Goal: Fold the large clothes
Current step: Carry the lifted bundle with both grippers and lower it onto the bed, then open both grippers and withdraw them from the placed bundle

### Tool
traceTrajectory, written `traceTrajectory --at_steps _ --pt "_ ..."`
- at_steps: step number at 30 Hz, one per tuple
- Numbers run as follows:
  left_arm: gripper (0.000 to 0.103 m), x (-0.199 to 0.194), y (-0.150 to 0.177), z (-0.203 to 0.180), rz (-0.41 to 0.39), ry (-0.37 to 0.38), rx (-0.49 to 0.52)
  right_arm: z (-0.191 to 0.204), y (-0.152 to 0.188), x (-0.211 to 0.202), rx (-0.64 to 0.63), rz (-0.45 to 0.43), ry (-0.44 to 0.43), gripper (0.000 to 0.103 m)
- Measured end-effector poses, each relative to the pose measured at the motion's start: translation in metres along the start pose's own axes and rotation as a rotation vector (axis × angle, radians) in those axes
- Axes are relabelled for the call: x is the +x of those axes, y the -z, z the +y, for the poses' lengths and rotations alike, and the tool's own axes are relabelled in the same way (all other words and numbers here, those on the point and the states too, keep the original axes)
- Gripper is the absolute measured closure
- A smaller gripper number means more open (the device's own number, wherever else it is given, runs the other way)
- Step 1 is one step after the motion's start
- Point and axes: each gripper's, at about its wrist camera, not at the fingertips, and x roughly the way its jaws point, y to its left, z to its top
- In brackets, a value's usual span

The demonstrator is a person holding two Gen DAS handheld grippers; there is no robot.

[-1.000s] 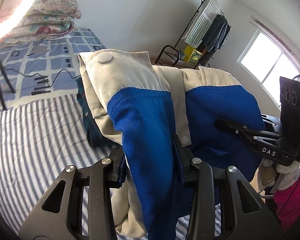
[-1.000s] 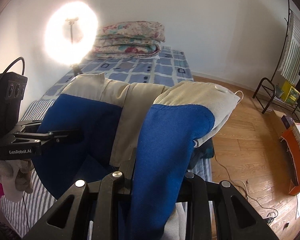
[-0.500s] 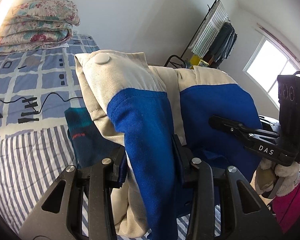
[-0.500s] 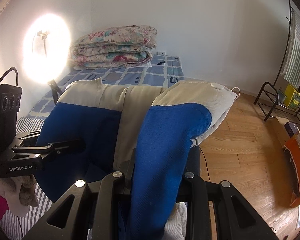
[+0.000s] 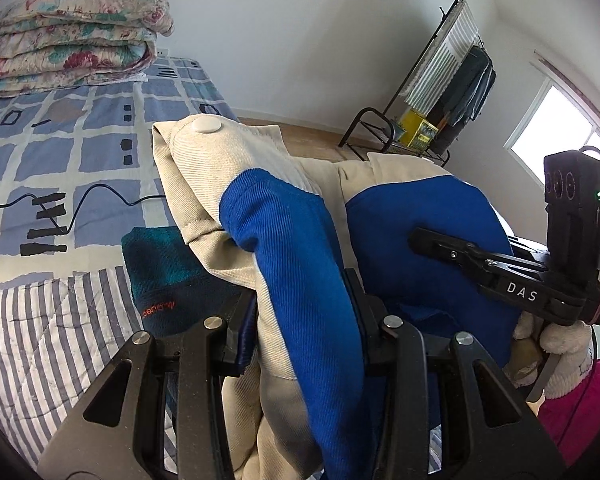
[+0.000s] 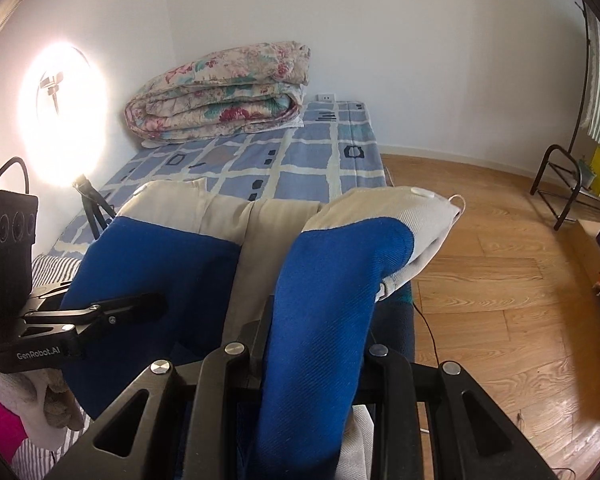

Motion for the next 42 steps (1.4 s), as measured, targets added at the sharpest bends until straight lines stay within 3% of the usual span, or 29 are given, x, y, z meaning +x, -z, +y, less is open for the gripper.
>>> traceTrajectory --at_steps 7,13,17,19,20,21,23,26,31,37,42 --pt "0.065 0.007 0.000 0.008 0.001 -0.024 0.026 -0.019 0.004 0.014 0.019 -0.001 -0.006 0.078" --pt "0.064 0.013 0.005 0.027 0.032 -0.058 0.017 -0.048 0.017 0.028 0.074 0.048 0.007 0.077" --pt "0.060 0.017 0.009 0.042 0.045 -0.068 -0.004 -0.066 0.030 0.043 0.115 0.111 0.032 0.063" --pt "0.056 0.020 0.013 0.047 0.049 -0.074 0.001 -0.073 0.039 0.050 0.130 0.136 0.050 0.053" --pt "0.054 0.020 0.014 0.049 0.046 -0.077 0.006 -0.075 0.043 0.052 0.130 0.144 0.065 0.043" --pt "0.051 0.021 0.016 0.050 0.042 -0.085 0.011 -0.077 0.047 0.055 0.127 0.152 0.086 0.036" --pt "0.035 0.021 0.019 0.053 0.042 -0.110 0.017 -0.081 0.054 0.058 0.122 0.162 0.107 0.031" --pt "0.025 0.021 0.025 0.059 0.042 -0.131 0.023 -0.092 0.064 0.057 0.159 0.160 0.109 0.022" --pt "0.021 0.020 0.037 0.072 0.065 -0.135 0.007 -0.100 0.074 0.053 0.231 0.143 0.088 0.021" --pt "0.021 -0.002 0.044 0.066 0.039 -0.175 0.024 -0.089 0.076 0.030 0.206 0.109 0.137 0.023" --pt "0.021 -0.025 0.054 0.053 0.012 -0.187 0.065 -0.084 0.080 -0.002 0.252 0.033 0.149 0.023"
